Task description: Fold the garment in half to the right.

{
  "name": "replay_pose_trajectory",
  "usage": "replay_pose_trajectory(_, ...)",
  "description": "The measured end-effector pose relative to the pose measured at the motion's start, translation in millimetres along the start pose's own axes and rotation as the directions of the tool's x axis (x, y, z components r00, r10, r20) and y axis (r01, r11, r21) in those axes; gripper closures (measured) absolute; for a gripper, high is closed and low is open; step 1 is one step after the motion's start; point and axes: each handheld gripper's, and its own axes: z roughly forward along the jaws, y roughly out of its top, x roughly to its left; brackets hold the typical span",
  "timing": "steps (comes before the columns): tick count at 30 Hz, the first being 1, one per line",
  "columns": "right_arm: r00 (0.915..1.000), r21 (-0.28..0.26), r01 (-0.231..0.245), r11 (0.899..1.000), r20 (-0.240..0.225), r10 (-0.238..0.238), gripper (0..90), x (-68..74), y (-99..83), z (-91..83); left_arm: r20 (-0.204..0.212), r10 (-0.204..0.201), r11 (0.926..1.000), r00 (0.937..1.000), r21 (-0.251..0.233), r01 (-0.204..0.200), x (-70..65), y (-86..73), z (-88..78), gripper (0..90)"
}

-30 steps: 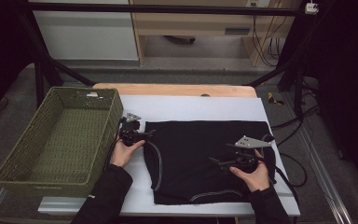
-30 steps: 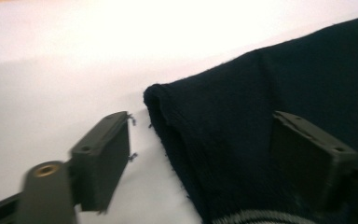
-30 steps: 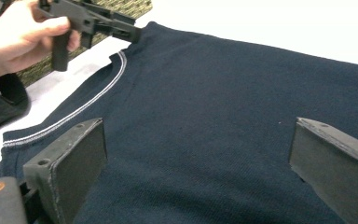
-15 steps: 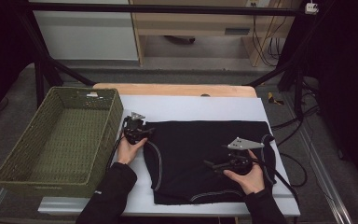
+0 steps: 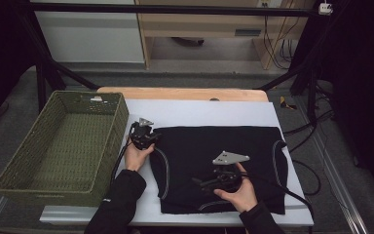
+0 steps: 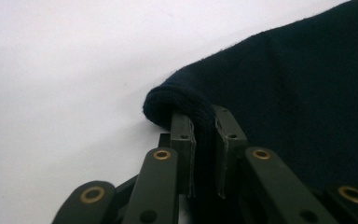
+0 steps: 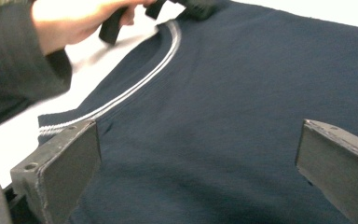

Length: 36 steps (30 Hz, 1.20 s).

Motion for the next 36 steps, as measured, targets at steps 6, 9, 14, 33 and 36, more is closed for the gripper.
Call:
replay_pose_trajectory(6, 0.9995, 0.017, 0.025, 1.000, -0.019, -0.025, 2.7, 23.4, -1.0, 18.0, -0.006, 0.019, 0.9998, 0.9998, -0.007, -0.019, 0.1, -0.6, 0.2, 80.2)
replay_pose_trajectory(9, 0.9989, 0.022, 0.038, 0.999, -0.029, -0.037, 3.5, 34.4, -2.7, 26.9, -0.011, 0.021, 0.9995, 0.9997, -0.022, -0.021, -0.8, -2.7, 0.2, 80.2)
replay_pose_trajectory(14, 0.9973, 0.082, 0.062, 0.995, -0.045, -0.058, 4.6, 51.3, -4.7, 41.5, 0.004, 0.000, 0.9997, 1.0000, -0.023, 0.000, 0.8, -3.6, 0.0, 80.2)
replay_pose_trajectory(33, 0.9857, 0.158, 0.166, 0.973, 0.004, -0.168, 21.4, 102.5, -9.8, 79.7, 0.013, -0.008, 0.9997, 0.9999, -0.024, 0.008, 1.9, -3.9, 0.0, 80.2)
replay_pose_trajectory(36, 0.9852, 0.173, 0.160, 0.972, 0.033, -0.168, 25.3, 105.8, -8.3, 80.3, 0.012, -0.007, 0.9997, 0.9999, -0.024, 0.007, 1.7, -3.9, 0.0, 80.1)
